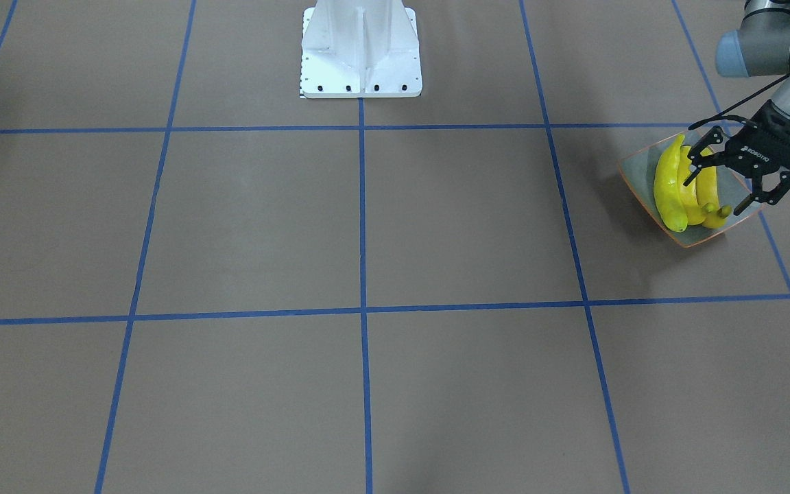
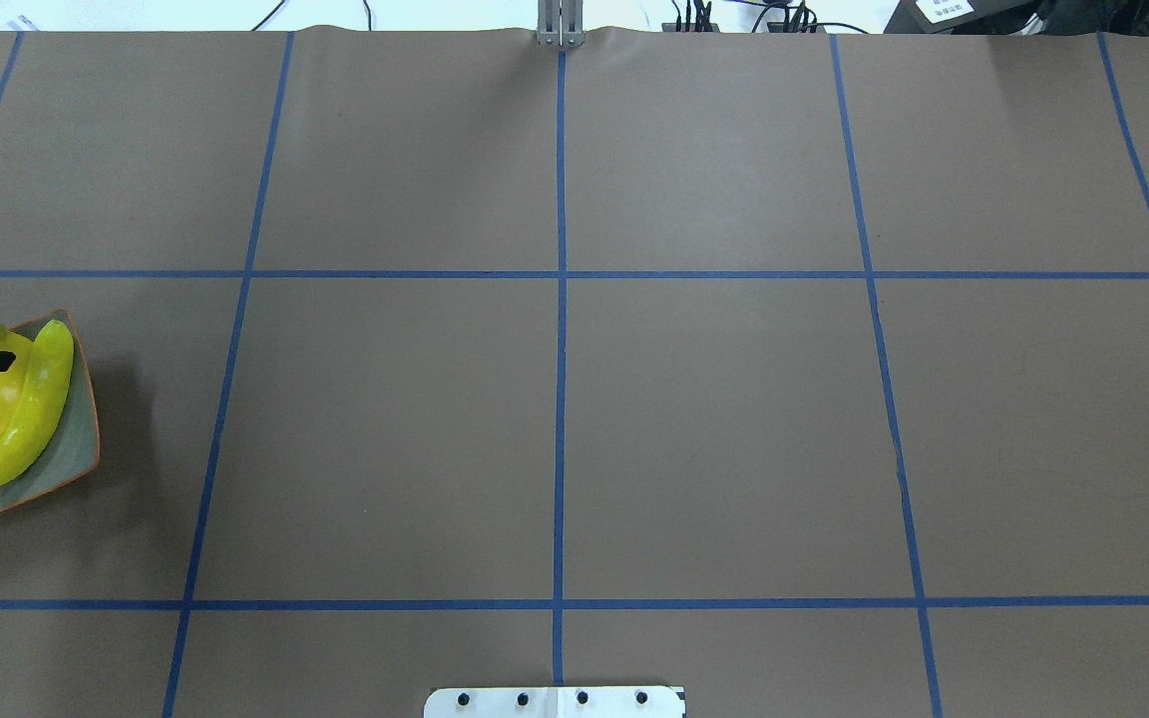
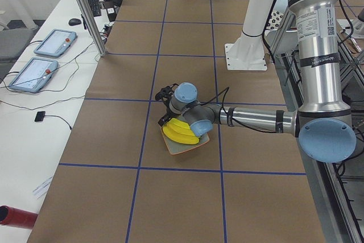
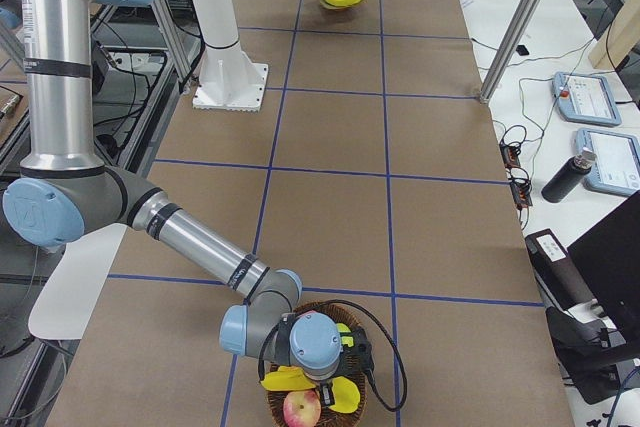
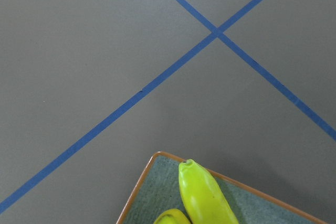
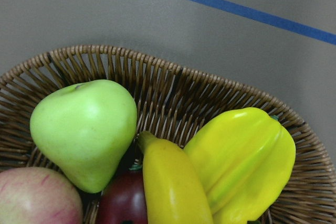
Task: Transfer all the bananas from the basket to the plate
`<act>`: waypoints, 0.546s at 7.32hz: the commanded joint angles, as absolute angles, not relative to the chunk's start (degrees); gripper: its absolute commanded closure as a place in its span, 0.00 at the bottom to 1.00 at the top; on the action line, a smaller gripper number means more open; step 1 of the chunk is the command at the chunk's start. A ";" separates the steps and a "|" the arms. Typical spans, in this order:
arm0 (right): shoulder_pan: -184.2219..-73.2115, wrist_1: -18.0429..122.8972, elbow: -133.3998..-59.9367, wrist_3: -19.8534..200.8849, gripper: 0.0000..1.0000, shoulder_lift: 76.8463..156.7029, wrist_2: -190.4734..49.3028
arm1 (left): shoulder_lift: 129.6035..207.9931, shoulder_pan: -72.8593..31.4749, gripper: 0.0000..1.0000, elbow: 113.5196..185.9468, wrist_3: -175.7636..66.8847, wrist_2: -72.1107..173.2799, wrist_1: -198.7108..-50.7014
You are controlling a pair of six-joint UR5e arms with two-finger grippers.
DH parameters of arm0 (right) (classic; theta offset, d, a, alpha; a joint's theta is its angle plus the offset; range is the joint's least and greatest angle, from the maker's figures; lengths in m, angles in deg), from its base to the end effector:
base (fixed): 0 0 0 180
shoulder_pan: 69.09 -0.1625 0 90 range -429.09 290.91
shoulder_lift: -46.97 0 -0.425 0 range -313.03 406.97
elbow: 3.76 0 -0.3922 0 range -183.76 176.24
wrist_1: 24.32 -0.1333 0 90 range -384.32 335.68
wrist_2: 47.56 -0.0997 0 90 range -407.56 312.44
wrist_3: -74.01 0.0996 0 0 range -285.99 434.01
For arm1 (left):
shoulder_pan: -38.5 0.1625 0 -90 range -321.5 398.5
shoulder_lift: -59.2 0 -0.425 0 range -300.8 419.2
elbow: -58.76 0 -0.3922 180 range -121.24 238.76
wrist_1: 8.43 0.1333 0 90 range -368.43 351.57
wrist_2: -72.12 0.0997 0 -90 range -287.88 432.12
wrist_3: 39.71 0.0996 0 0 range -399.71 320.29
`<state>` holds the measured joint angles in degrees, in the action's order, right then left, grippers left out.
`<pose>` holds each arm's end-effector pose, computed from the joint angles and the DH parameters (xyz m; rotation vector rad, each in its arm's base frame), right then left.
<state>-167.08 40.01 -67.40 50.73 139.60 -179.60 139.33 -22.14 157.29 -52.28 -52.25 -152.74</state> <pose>0.1242 -0.4055 0.8568 0.1448 -0.7230 -0.2334 0.1510 -0.4256 0.5603 0.6441 0.8484 0.5421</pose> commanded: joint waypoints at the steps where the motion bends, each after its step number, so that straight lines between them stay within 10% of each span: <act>1: -166.30 40.02 -67.39 51.78 0.23 139.60 -179.75 | 139.62 -22.14 0.00 157.29 -52.28 -52.25 -152.74; 2: -166.21 40.02 -67.39 51.78 0.26 139.60 -179.84 | 139.62 -22.14 0.00 157.20 -52.28 -52.25 -152.66; 4: -166.20 40.02 -67.39 51.69 0.66 139.78 -179.66 | 139.71 -22.14 0.00 157.20 -52.28 -52.25 -152.66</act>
<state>-166.25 40.02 -67.39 51.74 139.64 -179.79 139.66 -22.14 157.21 -52.28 -52.25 -152.67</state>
